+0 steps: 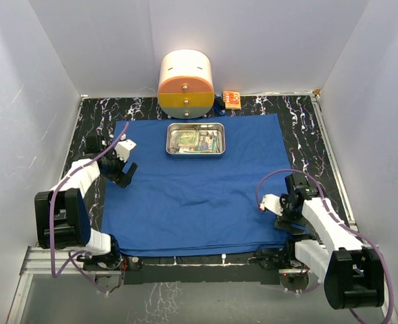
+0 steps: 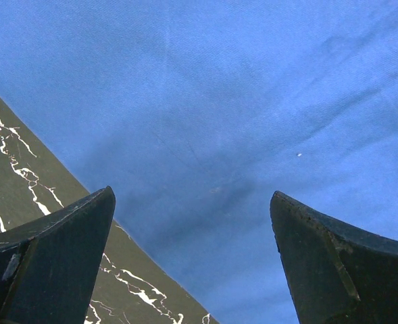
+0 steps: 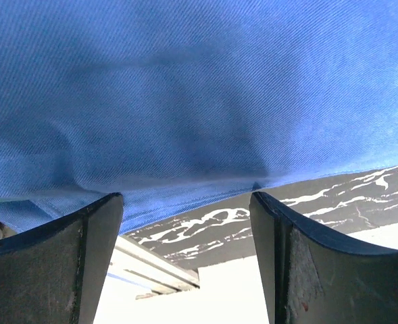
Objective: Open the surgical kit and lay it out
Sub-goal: Smooth out the surgical kit at the center of the board.
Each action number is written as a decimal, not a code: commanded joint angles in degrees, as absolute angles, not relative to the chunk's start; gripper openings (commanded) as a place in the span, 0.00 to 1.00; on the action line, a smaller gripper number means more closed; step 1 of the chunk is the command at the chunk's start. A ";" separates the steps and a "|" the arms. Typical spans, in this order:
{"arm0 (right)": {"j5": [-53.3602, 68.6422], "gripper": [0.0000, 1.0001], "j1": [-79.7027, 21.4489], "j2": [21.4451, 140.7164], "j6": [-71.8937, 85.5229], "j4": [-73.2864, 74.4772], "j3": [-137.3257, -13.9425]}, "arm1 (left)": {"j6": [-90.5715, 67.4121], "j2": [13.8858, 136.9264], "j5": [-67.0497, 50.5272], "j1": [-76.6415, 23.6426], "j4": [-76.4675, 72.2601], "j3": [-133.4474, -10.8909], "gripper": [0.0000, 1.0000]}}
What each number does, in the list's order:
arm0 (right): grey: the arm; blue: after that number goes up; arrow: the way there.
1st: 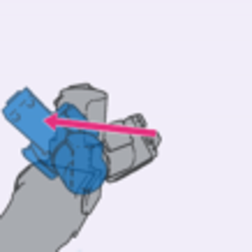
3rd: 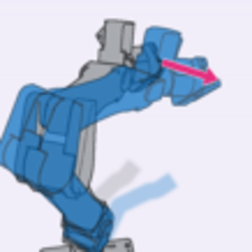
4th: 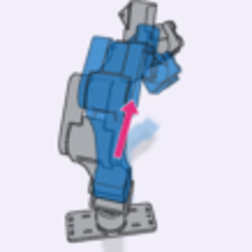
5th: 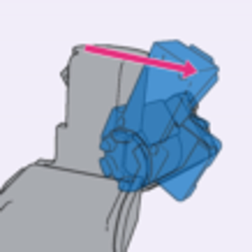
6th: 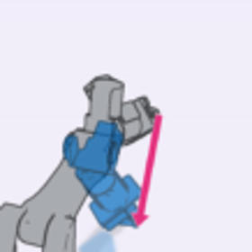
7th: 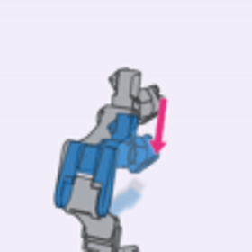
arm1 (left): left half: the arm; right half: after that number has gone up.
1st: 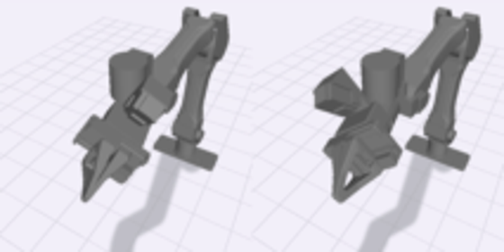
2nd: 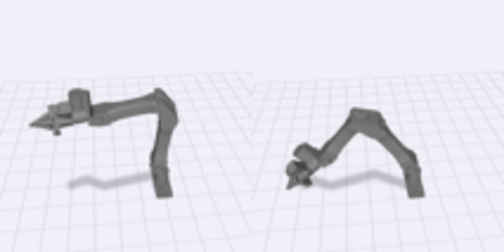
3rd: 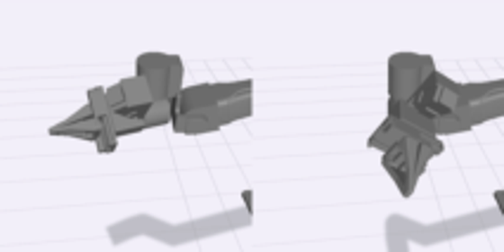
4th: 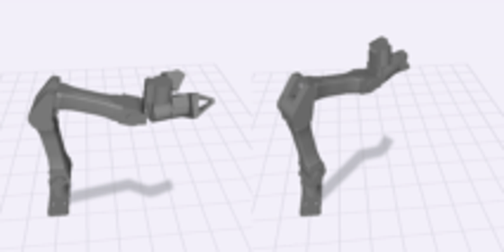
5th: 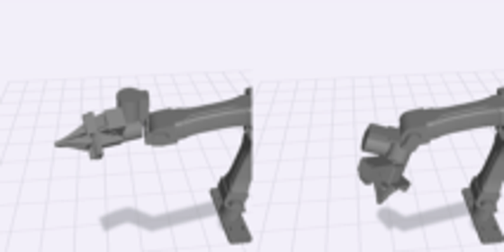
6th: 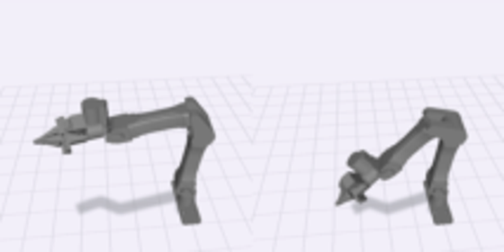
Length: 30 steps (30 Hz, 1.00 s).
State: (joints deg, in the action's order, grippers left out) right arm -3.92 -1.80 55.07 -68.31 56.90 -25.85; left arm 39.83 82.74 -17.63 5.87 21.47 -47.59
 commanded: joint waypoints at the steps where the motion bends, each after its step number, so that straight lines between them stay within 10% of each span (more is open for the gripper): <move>1: -12.25 0.75 -0.59 57.70 -73.14 54.84 -22.06 | 40.50 82.15 -18.73 5.71 22.24 -47.61 0.98; 19: 11.47 0.75 -0.60 63.86 -69.47 67.32 -50.21 | 35.27 82.41 -12.17 5.72 23.24 -51.21 0.98; 30: 17.35 0.75 -0.62 82.13 -30.93 24.84 -65.43 | 25.18 96.79 -13.70 5.71 13.22 -66.82 0.98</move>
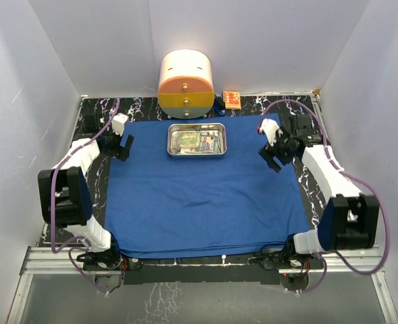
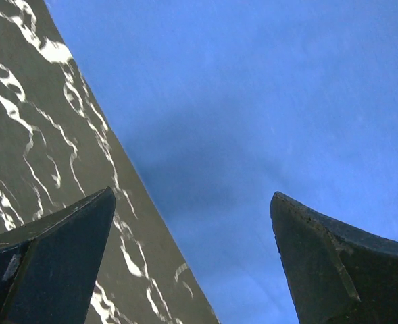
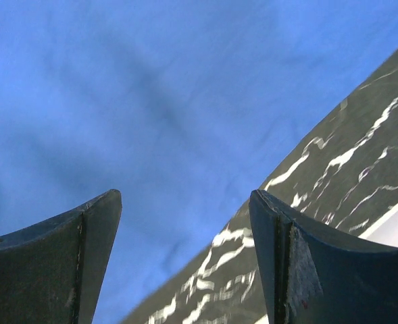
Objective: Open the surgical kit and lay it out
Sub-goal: Smooth out the surgical kit at the center of the board.
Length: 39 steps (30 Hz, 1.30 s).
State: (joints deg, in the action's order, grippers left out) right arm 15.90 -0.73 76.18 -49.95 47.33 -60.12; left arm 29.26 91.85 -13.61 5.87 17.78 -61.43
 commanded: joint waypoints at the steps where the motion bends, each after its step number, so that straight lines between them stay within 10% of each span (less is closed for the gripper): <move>1: 16.14 0.75 -0.57 84.39 -27.98 20.09 -66.60 | 24.81 98.79 -13.36 5.71 12.61 -68.59 0.98; 21: 4.85 0.75 -0.59 119.68 -13.62 -1.04 -86.58 | 20.18 127.41 -9.95 5.79 10.74 -95.46 0.97; 39: 2.55 0.74 -1.00 127.07 -17.43 2.59 -90.42 | 26.40 132.43 -6.86 5.65 16.63 -100.11 0.97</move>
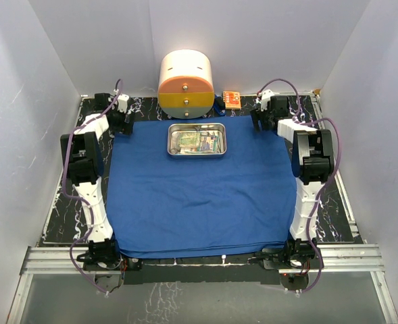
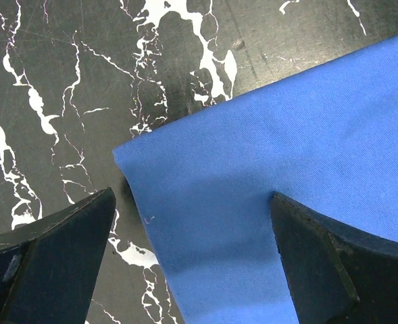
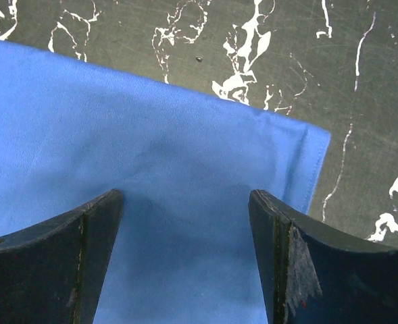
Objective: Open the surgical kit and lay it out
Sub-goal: Smooth out the surgical kit at the center of the board.
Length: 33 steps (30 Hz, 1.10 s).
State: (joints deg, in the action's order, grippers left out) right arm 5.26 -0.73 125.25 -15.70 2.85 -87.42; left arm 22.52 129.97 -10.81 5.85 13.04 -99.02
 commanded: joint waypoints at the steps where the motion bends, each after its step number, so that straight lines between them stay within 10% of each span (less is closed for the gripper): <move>1: 1.90 0.74 -1.09 127.58 -17.80 3.49 -91.03 | 27.25 132.89 -6.39 5.63 17.00 -100.44 0.97; 33: -3.41 0.73 -1.95 127.56 -15.78 10.46 -87.42 | 40.94 150.37 6.62 5.25 15.42 -116.10 0.98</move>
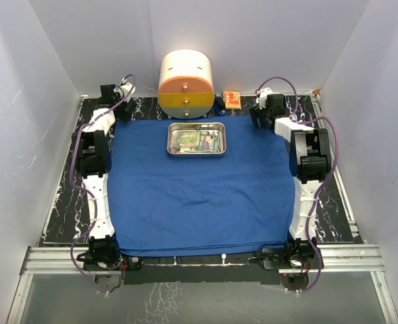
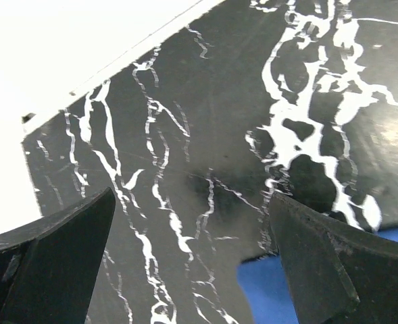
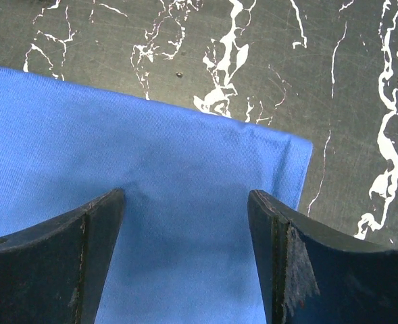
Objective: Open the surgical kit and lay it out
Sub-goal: Smooth out the surgical kit at the center of the board.
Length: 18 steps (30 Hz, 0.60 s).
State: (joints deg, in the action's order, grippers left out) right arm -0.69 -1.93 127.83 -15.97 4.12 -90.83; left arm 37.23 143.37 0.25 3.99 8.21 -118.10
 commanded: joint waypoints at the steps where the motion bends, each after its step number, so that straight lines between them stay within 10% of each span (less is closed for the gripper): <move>1: -3.14 0.73 -1.95 127.06 -15.47 10.54 -87.03 | 41.22 150.64 6.79 5.27 15.19 -116.30 0.98; 18: -0.47 0.73 -1.97 126.19 -13.18 13.22 -90.30 | 28.85 135.17 0.75 5.27 12.81 -115.15 0.98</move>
State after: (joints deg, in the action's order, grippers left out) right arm -0.69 -1.98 126.19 -13.28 6.57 -89.58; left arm 33.63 143.79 3.68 4.80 6.81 -119.22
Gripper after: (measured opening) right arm 0.728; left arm 0.982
